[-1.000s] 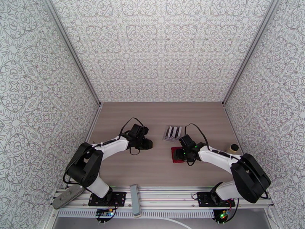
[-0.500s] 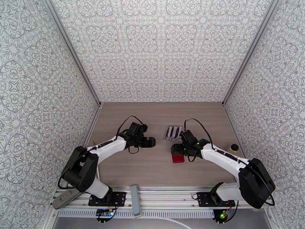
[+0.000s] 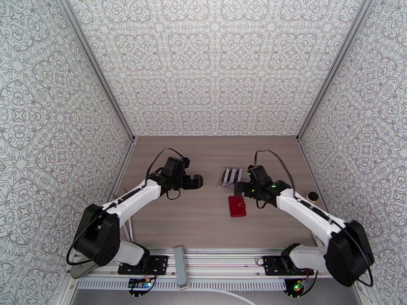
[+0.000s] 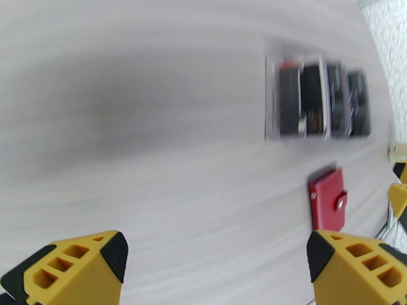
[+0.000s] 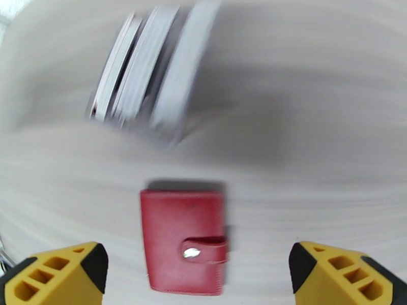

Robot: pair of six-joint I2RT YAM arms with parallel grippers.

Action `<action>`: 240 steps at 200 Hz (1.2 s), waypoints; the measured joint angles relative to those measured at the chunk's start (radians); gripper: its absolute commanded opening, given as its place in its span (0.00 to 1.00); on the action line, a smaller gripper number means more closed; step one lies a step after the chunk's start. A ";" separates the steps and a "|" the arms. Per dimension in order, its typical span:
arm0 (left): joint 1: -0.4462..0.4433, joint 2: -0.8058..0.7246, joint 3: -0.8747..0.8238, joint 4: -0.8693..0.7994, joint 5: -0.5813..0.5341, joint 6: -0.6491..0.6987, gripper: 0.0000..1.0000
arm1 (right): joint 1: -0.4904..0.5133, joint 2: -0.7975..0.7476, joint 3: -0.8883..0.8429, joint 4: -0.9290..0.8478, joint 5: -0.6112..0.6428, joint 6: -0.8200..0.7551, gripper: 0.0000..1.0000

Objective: Put the credit cards into the card holder

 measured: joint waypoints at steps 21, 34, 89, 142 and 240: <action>0.027 -0.068 0.010 0.002 -0.047 0.008 0.99 | -0.035 -0.048 0.032 0.001 0.038 -0.012 0.99; 0.035 -0.117 0.010 0.004 -0.069 0.016 0.99 | -0.055 -0.059 0.051 0.001 0.050 -0.021 0.99; 0.139 -0.231 0.000 0.100 -0.130 0.089 0.99 | -0.185 -0.066 0.095 0.008 0.064 -0.062 0.97; 0.167 -0.330 -0.153 0.295 -0.233 0.253 0.99 | -0.222 -0.155 0.061 0.111 0.113 -0.169 0.94; 0.326 -0.427 -0.401 0.540 -0.272 0.390 0.99 | -0.275 -0.144 -0.006 0.357 0.105 -0.317 0.97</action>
